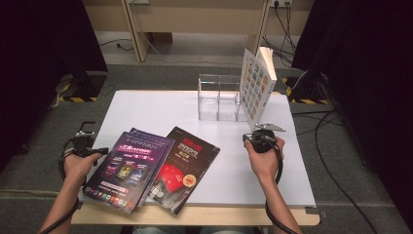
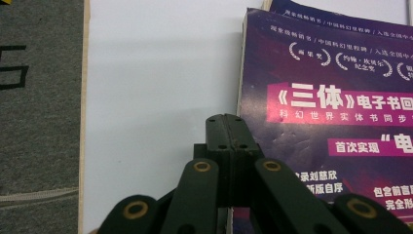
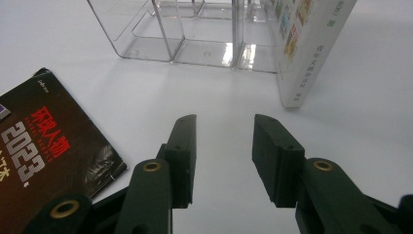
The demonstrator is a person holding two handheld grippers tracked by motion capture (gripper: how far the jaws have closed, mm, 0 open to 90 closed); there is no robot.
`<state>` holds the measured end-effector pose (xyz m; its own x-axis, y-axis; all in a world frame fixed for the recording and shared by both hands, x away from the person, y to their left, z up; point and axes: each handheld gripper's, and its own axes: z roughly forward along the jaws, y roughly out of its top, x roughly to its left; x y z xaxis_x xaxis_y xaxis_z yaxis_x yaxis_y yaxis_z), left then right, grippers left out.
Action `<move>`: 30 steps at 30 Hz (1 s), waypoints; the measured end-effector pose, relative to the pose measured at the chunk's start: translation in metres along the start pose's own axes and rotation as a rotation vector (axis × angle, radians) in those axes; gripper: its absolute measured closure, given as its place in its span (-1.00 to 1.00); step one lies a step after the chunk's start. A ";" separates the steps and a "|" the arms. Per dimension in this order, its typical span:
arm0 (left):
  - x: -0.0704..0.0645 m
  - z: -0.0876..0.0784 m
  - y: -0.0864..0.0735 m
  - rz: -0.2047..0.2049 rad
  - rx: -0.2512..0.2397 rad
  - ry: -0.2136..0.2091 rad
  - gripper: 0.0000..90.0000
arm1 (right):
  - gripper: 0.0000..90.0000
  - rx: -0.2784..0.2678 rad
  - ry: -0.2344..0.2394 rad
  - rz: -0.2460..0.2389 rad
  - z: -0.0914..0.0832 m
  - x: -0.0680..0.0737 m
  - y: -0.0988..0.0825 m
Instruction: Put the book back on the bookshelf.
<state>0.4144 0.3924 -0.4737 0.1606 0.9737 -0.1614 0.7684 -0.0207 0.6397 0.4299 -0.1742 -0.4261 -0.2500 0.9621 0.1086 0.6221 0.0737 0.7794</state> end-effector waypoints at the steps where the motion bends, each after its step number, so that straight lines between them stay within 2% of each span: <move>1: 0.001 0.000 0.000 0.003 0.002 0.001 0.99 | 0.37 0.002 0.000 0.000 0.000 0.000 0.000; 5: 0.002 0.002 0.000 -0.005 0.002 0.017 1.00 | 0.37 0.001 0.001 -0.003 0.000 0.001 0.000; 8: 0.001 0.004 -0.001 0.005 0.018 0.009 1.00 | 0.37 0.002 -0.001 -0.005 0.000 0.000 0.000; 12: 0.000 0.003 -0.001 0.006 0.007 0.011 1.00 | 0.37 0.006 -0.003 -0.006 0.000 -0.001 -0.002; 20: -0.004 0.000 0.002 0.047 0.017 0.028 1.00 | 0.37 0.019 0.004 -0.023 0.004 0.004 -0.004; 28: -0.004 -0.003 0.004 0.054 0.013 0.027 1.00 | 0.37 0.029 0.012 -0.033 0.007 0.010 -0.004; 30: -0.004 -0.002 0.004 0.051 0.026 0.027 1.00 | 0.37 0.031 0.012 -0.032 0.007 0.010 -0.005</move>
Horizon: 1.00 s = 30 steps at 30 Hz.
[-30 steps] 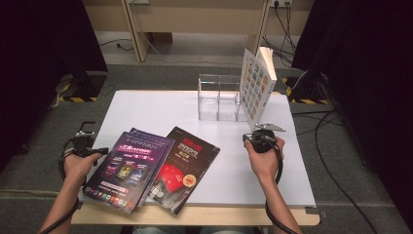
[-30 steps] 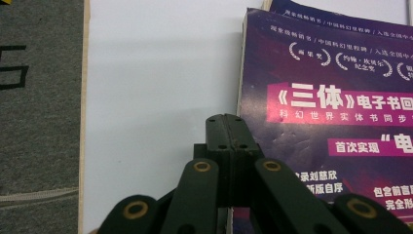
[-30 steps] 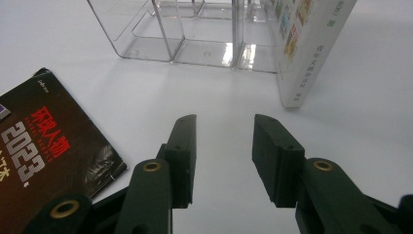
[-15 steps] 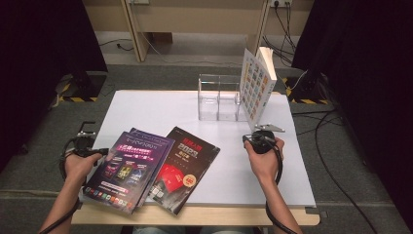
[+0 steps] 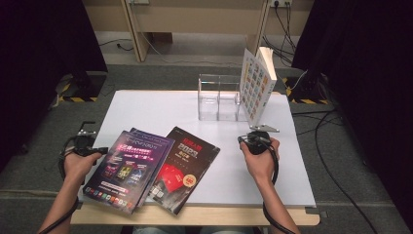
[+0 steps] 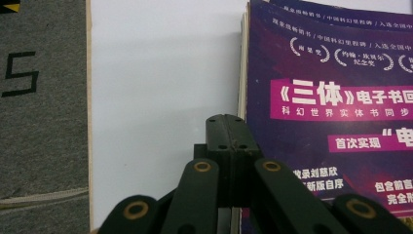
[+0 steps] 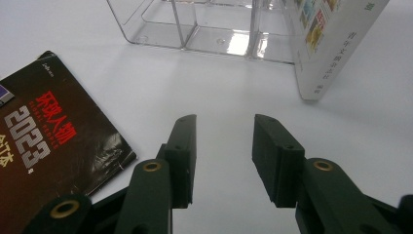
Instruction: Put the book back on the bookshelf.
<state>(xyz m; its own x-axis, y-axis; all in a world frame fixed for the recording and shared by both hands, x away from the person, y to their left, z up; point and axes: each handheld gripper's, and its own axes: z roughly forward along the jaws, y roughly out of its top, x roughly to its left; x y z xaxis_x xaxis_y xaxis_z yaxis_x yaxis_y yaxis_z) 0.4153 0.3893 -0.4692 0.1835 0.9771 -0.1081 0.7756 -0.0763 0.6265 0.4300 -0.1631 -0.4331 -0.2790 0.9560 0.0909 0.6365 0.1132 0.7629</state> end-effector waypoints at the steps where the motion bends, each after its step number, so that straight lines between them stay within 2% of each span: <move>1: 0.001 0.001 0.000 0.001 0.014 0.001 1.00 | 0.37 0.001 0.000 0.001 0.000 0.000 0.000; 3: 0.001 0.003 -0.001 -0.001 0.026 0.002 1.00 | 0.37 0.001 0.000 0.000 0.001 0.000 -0.001; 5: -0.001 0.003 -0.002 0.022 0.027 0.014 1.00 | 0.37 0.006 0.001 -0.002 0.001 0.001 -0.002; 9: -0.008 0.001 -0.002 0.049 0.045 -0.014 1.00 | 0.37 0.014 0.004 -0.004 0.004 0.002 -0.003; 15: -0.020 0.003 -0.004 0.066 0.061 -0.002 1.00 | 0.37 0.021 0.022 -0.005 0.006 0.008 -0.004; 17: -0.024 0.002 -0.005 0.079 0.061 0.019 1.00 | 0.38 0.031 0.054 -0.005 0.008 0.012 -0.005; 19: -0.028 0.001 -0.005 0.067 0.065 -0.003 0.99 | 0.37 0.051 0.086 -0.018 0.011 0.019 -0.006; 21: -0.035 0.001 -0.007 0.059 0.073 -0.043 0.99 | 0.37 0.076 0.134 -0.008 0.016 0.028 -0.008; 23: -0.040 0.001 -0.007 0.068 0.077 -0.049 0.99 | 0.37 0.093 0.159 -0.023 0.021 0.038 -0.009; 25: -0.045 0.002 -0.007 0.091 0.076 -0.024 0.99 | 0.36 0.111 0.189 -0.027 0.026 0.046 -0.010; 26: -0.047 0.002 -0.007 0.090 0.076 -0.019 0.99 | 0.36 0.130 0.206 -0.026 0.028 0.052 -0.011; 30: -0.048 0.001 -0.007 0.097 0.084 -0.015 0.99 | 0.35 0.161 0.259 -0.045 0.036 0.069 -0.011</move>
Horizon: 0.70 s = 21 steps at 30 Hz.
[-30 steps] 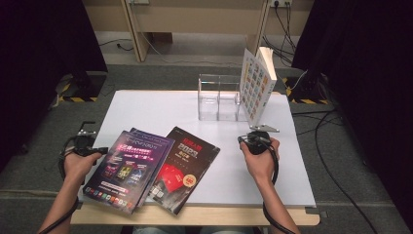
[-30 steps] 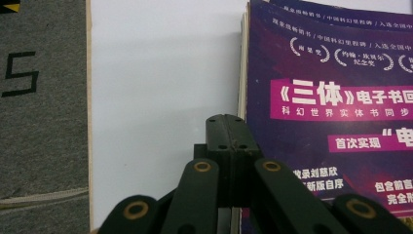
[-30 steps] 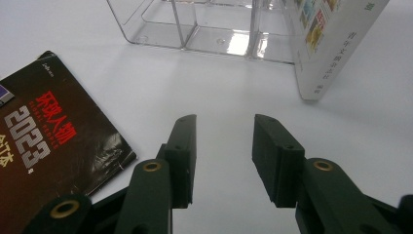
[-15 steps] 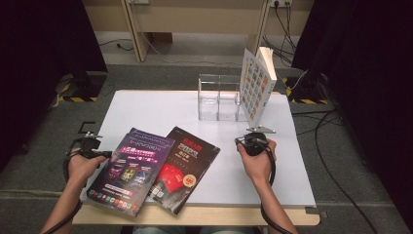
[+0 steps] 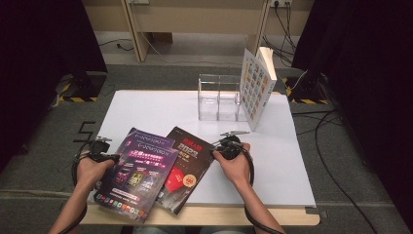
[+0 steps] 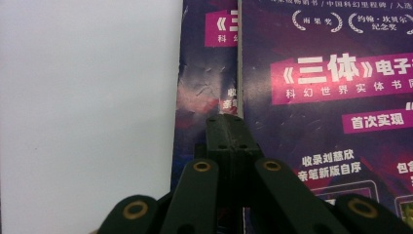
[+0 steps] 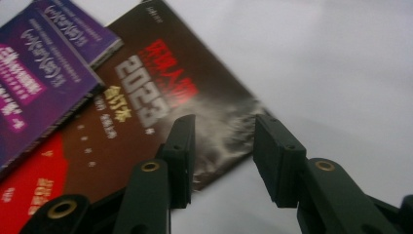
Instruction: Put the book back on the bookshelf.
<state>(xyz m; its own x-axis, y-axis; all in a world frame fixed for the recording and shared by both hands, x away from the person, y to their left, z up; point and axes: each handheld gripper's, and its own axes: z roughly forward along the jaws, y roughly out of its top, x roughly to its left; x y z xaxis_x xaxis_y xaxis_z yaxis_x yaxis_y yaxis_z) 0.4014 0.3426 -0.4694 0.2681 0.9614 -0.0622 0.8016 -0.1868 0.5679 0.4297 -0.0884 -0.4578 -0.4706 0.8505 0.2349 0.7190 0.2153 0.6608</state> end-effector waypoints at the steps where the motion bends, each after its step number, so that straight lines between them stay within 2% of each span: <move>1: -0.001 0.000 0.000 -0.006 0.000 -0.004 0.99 | 0.34 0.008 0.012 -0.004 0.003 0.005 0.001; 4: -0.006 -0.001 -0.002 -0.005 0.004 -0.020 0.99 | 0.32 0.035 0.054 -0.003 0.011 0.017 0.006; 9: -0.010 -0.001 -0.003 -0.003 0.004 -0.018 0.99 | 0.30 0.093 0.099 -0.026 0.031 0.037 0.013; 15: -0.015 -0.002 -0.004 0.008 0.007 -0.014 0.99 | 0.28 0.129 0.149 -0.011 0.044 0.049 0.015; 21: -0.017 -0.003 -0.005 0.012 0.007 -0.023 0.99 | 0.22 0.157 0.180 0.006 0.053 0.058 0.020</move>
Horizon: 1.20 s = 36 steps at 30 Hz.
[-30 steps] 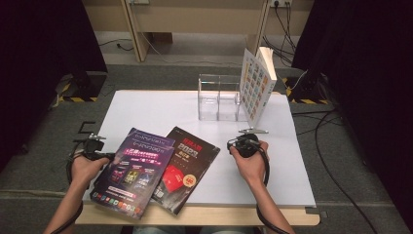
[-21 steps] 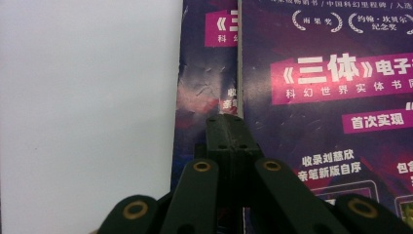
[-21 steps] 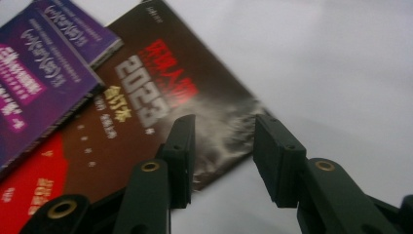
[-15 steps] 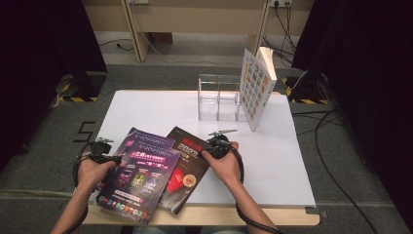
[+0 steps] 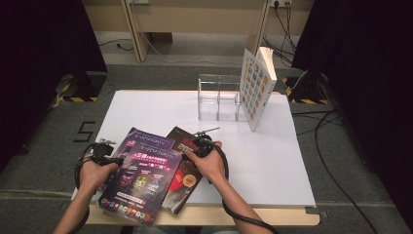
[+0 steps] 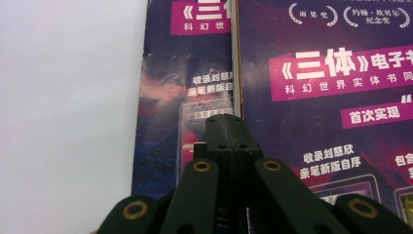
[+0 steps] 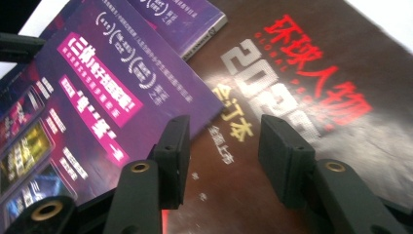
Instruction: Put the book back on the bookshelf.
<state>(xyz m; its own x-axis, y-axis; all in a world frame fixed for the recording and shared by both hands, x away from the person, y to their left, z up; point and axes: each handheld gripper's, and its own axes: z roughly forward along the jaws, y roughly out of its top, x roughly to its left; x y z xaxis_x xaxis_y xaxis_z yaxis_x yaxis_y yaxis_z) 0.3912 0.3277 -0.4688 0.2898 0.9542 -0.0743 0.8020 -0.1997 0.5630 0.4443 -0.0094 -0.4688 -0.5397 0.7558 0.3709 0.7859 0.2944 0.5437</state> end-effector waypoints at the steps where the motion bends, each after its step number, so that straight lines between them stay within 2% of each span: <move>1: 0.000 0.000 0.000 0.002 0.001 0.000 0.99 | 0.22 0.008 0.001 0.012 0.002 0.002 0.001; 2: -0.001 0.000 0.000 0.002 0.001 -0.001 0.99 | 0.21 0.010 0.002 0.002 0.003 0.002 0.002; 7: -0.003 -0.001 -0.002 0.001 -0.003 -0.013 0.99 | 0.18 0.024 0.005 0.013 0.013 0.006 0.005; 14: -0.009 -0.002 -0.004 0.016 -0.002 -0.032 0.99 | 0.15 0.031 0.003 0.019 0.016 0.008 0.008; 16: -0.010 -0.002 -0.005 0.020 -0.005 -0.029 0.99 | 0.13 0.026 0.000 0.008 0.017 0.009 0.009; 21: -0.010 -0.003 -0.005 0.024 -0.007 -0.023 0.99 | 0.14 0.028 0.002 0.019 0.017 0.008 0.009; 24: -0.007 -0.004 -0.006 0.001 -0.018 -0.024 0.89 | 0.14 0.017 0.006 0.022 0.016 0.007 0.007; 27: -0.001 -0.006 -0.008 -0.040 -0.039 -0.050 0.76 | 0.14 0.036 0.006 0.037 0.013 0.010 0.004; 30: 0.002 -0.009 -0.009 -0.061 -0.054 -0.055 0.62 | 0.16 0.055 0.020 0.045 0.010 0.009 0.001; 35: 0.005 -0.014 -0.008 -0.115 -0.114 -0.078 0.44 | 0.15 0.080 0.036 0.056 0.005 0.012 -0.004; 36: 0.004 -0.014 -0.007 -0.123 -0.127 -0.087 0.41 | 0.15 0.079 0.036 0.046 0.005 0.011 -0.005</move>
<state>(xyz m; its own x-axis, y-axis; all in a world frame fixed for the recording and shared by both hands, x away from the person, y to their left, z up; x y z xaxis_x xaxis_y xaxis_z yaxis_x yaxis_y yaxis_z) 0.3793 0.3362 -0.4611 0.2419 0.9458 -0.2167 0.7631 -0.0475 0.6445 0.4358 0.0009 -0.4713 -0.5122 0.7483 0.4216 0.8305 0.3064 0.4651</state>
